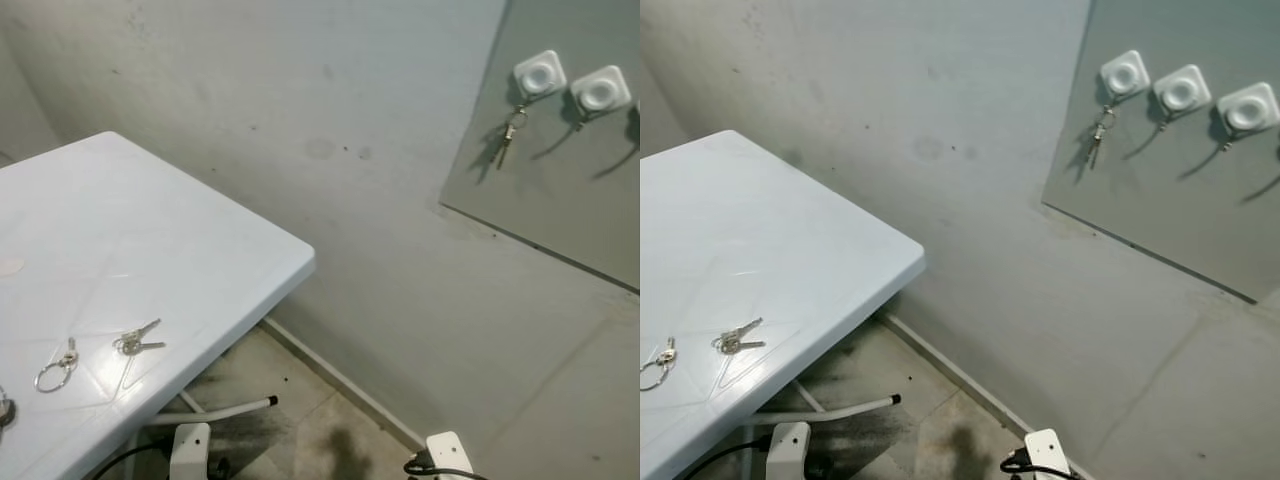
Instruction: Hang keys on a hook
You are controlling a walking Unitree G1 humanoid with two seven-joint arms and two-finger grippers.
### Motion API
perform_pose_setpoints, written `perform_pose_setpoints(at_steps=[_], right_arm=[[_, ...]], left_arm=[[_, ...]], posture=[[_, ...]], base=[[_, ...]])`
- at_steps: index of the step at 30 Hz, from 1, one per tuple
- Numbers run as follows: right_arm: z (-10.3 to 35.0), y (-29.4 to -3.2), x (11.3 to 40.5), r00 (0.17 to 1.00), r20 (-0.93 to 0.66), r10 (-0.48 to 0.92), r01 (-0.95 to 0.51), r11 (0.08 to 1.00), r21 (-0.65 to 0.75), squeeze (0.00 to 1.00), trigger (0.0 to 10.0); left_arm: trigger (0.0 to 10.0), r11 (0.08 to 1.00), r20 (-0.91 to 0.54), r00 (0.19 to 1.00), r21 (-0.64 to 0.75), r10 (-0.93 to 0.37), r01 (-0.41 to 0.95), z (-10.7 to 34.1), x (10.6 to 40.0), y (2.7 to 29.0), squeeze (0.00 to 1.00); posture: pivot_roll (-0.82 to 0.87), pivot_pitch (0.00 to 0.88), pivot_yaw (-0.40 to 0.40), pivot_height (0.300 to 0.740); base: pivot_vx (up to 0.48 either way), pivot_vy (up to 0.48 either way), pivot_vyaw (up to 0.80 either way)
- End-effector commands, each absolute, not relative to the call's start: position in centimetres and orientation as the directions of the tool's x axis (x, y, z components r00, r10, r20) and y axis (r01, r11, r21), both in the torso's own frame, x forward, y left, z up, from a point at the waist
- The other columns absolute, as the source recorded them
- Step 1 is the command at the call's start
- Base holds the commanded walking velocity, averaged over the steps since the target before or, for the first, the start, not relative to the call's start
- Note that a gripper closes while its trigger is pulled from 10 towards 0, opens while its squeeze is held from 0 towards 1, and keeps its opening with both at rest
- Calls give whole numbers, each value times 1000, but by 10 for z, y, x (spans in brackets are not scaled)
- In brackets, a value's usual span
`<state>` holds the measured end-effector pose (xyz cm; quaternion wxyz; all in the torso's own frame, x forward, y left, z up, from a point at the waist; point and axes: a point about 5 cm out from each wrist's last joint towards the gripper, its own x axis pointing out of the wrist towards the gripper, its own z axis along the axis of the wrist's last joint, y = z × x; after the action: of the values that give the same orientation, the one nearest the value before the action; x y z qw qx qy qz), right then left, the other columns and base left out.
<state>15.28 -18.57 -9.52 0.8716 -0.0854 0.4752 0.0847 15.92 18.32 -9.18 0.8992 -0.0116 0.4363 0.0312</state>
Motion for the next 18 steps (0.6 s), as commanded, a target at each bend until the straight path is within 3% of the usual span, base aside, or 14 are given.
perform_pose_setpoints(at_steps=[1, 18], right_arm=[[-95, -185, 155, 531, -845, 71, -238, 969, -68, 0, 10000], [-95, -184, 155, 530, -845, 71, -231, 971, -63, 0, 10000]], left_arm=[[10000, 997, -793, 606, 15, 62, -82, -93, 156, 186, 0], [10000, 994, -803, 592, 8, 71, -107, -94, 154, 187, 0]], posture=[[-100, 0, -8, 740], [-107, 0, -7, 740]], base=[[0, 0, 800], [0, 0, 800]])
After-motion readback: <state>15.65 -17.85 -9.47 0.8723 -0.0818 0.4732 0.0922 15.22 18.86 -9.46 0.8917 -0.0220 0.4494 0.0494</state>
